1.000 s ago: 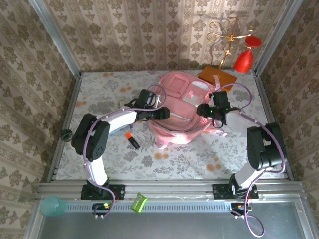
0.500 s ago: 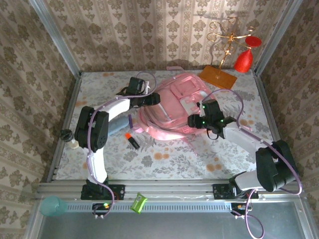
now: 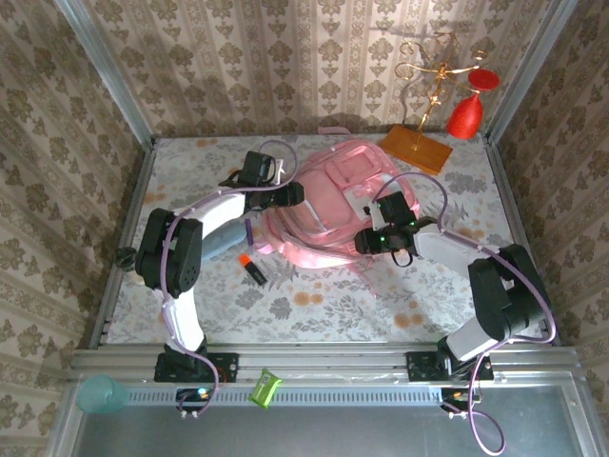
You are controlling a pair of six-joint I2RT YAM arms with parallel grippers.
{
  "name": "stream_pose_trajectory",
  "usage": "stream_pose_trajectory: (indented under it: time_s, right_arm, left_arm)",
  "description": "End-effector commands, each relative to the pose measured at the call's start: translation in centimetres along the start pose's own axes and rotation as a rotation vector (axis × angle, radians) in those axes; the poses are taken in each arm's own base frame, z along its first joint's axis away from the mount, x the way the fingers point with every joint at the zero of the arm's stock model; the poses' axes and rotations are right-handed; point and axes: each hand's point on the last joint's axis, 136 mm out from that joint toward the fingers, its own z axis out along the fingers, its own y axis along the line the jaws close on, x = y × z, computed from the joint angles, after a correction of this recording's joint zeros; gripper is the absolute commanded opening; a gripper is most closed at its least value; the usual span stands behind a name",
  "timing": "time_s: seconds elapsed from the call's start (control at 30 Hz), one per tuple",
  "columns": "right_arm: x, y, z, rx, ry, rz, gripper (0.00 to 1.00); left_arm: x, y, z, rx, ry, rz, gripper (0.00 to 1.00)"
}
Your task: Pack books, pencil case, and school supplies into a backpack
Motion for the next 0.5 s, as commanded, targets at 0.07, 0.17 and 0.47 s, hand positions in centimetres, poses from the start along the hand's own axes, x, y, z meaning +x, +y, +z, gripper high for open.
stream_pose_trajectory:
  time_s: [0.07, 0.17, 0.47]
  right_arm:
    - [-0.9, 1.6, 1.1, -0.096, 0.009, -0.023, 0.35]
    - [-0.9, 2.5, 1.1, -0.159, 0.005, -0.033, 0.32]
    - [-1.4, 1.1, 0.0, -0.139, -0.052, -0.018, 0.13]
  left_arm:
    - [1.0, -0.1, -0.5, -0.008, 0.024, 0.012, 0.63]
    - [1.1, -0.1, -0.5, -0.009, 0.025, 0.013, 0.63]
    - [1.4, 0.0, -0.7, -0.013, 0.025, 0.01, 0.63]
